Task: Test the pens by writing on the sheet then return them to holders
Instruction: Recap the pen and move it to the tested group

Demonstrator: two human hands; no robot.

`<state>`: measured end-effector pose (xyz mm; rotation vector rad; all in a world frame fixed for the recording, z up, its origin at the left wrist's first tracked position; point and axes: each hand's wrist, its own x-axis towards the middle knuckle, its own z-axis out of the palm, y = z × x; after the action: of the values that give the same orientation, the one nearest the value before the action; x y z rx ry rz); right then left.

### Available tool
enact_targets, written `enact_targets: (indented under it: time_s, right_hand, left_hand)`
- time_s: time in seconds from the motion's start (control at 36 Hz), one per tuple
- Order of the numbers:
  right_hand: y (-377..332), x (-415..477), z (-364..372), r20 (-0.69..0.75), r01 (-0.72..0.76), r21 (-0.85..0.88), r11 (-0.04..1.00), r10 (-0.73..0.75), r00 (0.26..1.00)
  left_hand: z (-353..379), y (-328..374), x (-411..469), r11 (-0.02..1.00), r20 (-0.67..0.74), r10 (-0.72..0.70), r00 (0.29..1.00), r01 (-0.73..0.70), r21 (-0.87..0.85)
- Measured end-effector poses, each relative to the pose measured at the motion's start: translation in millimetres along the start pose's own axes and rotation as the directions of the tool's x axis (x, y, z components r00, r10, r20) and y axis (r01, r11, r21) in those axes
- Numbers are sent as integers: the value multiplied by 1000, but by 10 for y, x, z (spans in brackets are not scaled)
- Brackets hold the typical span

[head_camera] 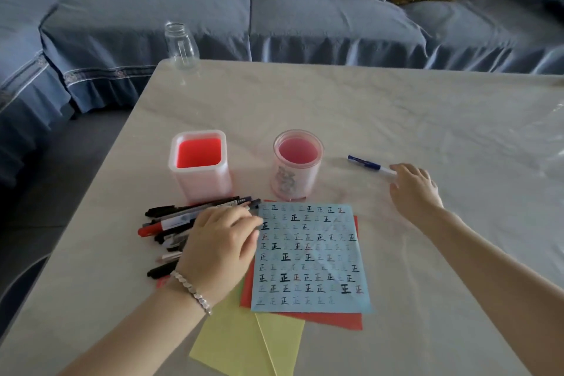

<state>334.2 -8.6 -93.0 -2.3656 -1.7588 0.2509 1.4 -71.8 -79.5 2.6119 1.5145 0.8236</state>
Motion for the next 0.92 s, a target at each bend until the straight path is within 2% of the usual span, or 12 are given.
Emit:
enact_targets:
  time_s: [0.11, 0.25, 0.36, 0.47, 0.58, 0.69, 0.75, 0.78, 0.81, 0.86, 0.92]
  right_hand:
    - [56, 72, 63, 39, -51, -73, 996, 54, 998]
    - [24, -84, 159, -58, -34, 23, 999, 35, 998]
    - [-59, -387, 70, -124, -2, 207, 978, 28, 992]
    - [-229, -730, -246, -197, 200, 339, 919, -139, 971]
    - [-399, -1102, -593, -148, 363, 365, 857, -331, 932]
    - [-488, -1358, -701, -79, 416, 370, 830, -418, 905]
    - [-520, -1420, -690, -89, 392, 431, 813, -393, 915]
    - [-545, -1444, -682, -89, 329, 543, 773, -336, 938]
    - [-578, -1460, -678, -60, 222, 697, 682, -253, 966]
    - [-632, -1489, -658, 62, -15, 928, 372, -115, 991]
    - [-704, -1536, -602, 195, -179, 974, 137, -111, 975]
  left_hand:
    - [30, 150, 5, 996, 108, -2, 994, 12, -93]
    - [53, 233, 3, 982, 195, -37, 980, 72, -177]
    - [52, 303, 25, 978, 154, -22, 988, 54, -202]
    - [101, 347, 69, 974, 45, 11, 999, 0, -228]
    - [87, 437, 140, 975, 26, 14, 1000, -8, -222]
    - [80, 533, 142, 972, 36, 46, 998, -36, -233]
    - [84, 547, 111, 972, 53, 57, 997, -43, -232]
    - [86, 542, 91, 971, 74, 54, 996, -35, -237]
    - [85, 535, 64, 969, 96, 50, 994, -25, -248]
    - [71, 537, 15, 954, 135, 46, 990, -4, -300]
    - [42, 578, -18, 929, 163, 47, 985, 17, -369]
